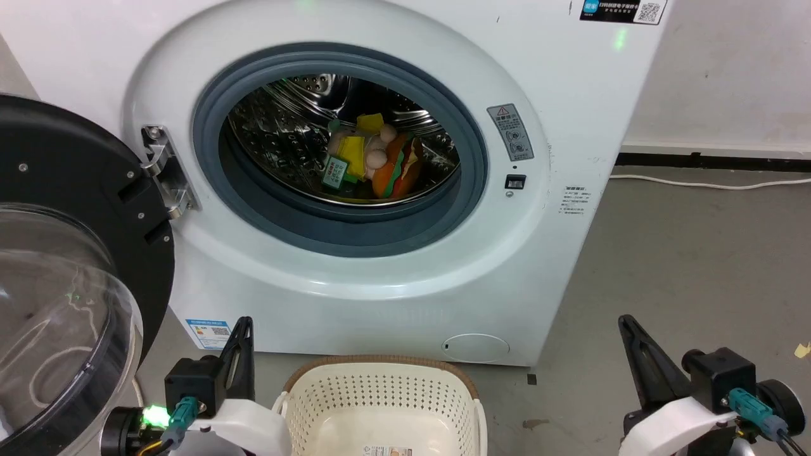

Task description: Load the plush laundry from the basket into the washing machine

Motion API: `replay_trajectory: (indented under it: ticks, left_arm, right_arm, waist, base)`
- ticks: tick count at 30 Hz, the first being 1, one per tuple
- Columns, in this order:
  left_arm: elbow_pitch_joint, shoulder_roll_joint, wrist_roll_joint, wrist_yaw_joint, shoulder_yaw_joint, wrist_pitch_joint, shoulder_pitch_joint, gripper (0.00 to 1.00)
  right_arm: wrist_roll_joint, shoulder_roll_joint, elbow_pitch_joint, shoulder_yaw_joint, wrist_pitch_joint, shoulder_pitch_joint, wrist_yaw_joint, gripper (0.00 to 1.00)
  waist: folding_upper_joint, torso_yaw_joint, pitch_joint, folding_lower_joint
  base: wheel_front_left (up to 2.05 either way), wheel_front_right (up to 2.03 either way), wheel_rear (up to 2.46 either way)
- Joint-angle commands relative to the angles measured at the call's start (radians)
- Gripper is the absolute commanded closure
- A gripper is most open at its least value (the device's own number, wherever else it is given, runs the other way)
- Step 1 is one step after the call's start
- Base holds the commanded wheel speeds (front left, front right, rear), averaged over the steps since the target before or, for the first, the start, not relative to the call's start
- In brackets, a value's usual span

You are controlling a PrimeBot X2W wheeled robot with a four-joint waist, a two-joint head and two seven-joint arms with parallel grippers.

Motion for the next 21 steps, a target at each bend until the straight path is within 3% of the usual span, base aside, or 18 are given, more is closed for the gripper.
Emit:
replay_trajectory:
  ticks: [1,21]
  left_arm:
    - [-0.006,-0.001,0.007,-0.005,0.007,0.007,-0.005,1.0]
    - [-0.009,-0.004,0.01,-0.006,0.013,0.017,-0.005,1.0]
  right_arm:
    - [-0.01,-0.001,0.004,0.001,0.004,-0.01,-0.001,1.0]
    - [-0.015,-0.001,0.005,0.001,0.014,-0.013,-0.001,1.0]
  waist:
    - [0.0,0.0,0.0,0.0]
    - [0.0,0.0,0.0,0.0]
  base:
    - [0.0,0.0,0.0]
    - [0.0,0.0,0.0]
